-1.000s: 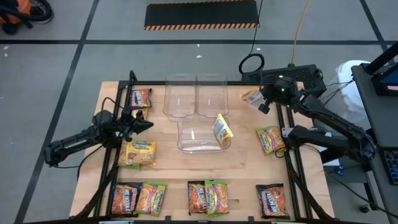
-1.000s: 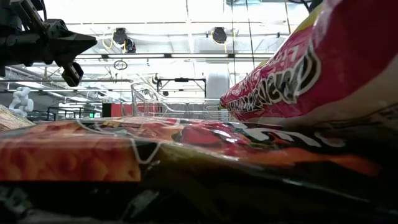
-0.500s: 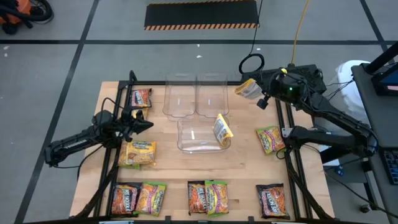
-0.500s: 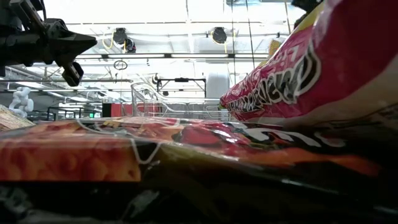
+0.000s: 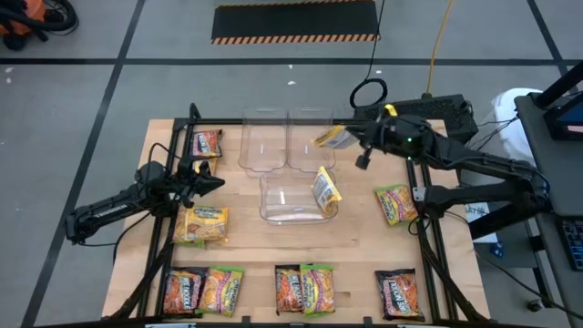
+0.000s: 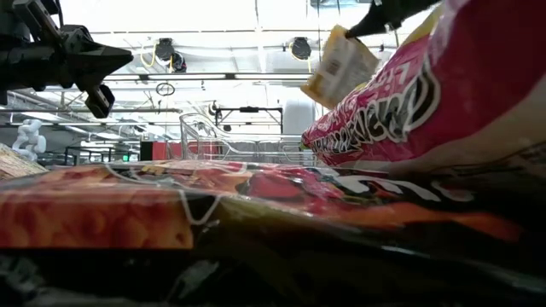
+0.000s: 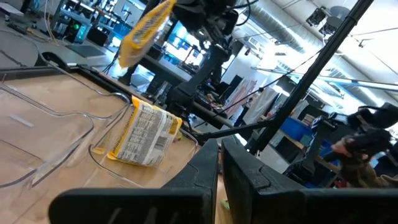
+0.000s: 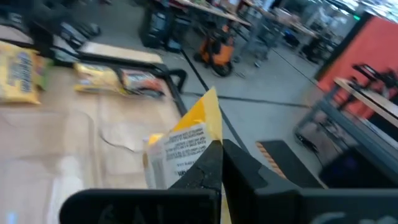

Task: Sort Maruchan noodles
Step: Put the yellow noodle pack into the bottom transparent bin

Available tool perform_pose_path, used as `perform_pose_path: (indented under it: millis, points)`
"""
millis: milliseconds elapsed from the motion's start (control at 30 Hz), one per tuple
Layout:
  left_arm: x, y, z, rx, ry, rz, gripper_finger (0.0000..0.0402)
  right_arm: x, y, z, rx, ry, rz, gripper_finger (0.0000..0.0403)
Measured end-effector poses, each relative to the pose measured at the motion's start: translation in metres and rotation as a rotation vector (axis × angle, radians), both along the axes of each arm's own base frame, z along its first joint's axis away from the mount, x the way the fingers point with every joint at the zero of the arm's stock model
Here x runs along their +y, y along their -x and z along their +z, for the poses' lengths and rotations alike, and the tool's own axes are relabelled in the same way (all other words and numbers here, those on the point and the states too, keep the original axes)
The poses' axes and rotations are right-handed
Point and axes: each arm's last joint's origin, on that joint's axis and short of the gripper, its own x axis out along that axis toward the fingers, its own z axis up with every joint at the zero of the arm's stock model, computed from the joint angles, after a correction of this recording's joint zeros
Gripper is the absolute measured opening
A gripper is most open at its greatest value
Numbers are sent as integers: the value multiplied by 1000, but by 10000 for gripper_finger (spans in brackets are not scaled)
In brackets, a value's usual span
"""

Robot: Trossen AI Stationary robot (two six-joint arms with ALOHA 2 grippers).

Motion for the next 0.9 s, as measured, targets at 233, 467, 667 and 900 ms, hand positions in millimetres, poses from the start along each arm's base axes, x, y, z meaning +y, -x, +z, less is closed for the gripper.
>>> perform_pose_path:
  millis: [233, 467, 667, 900]
  points:
    - [0, 0, 0, 0, -1, 0, 26, 19, -33, 11, 11, 2, 118, 0]
    - [0, 0, 0, 0, -15, 2, 26, 39, -58, 14, 6, -43, 202, 0]
    - [0, 0, 0, -1, -22, 3, 26, 53, -72, 8, -27, -132, 232, 0]
    - [0, 0, 0, 0, -22, 3, 26, 62, -84, -2, -36, -246, 227, 0]
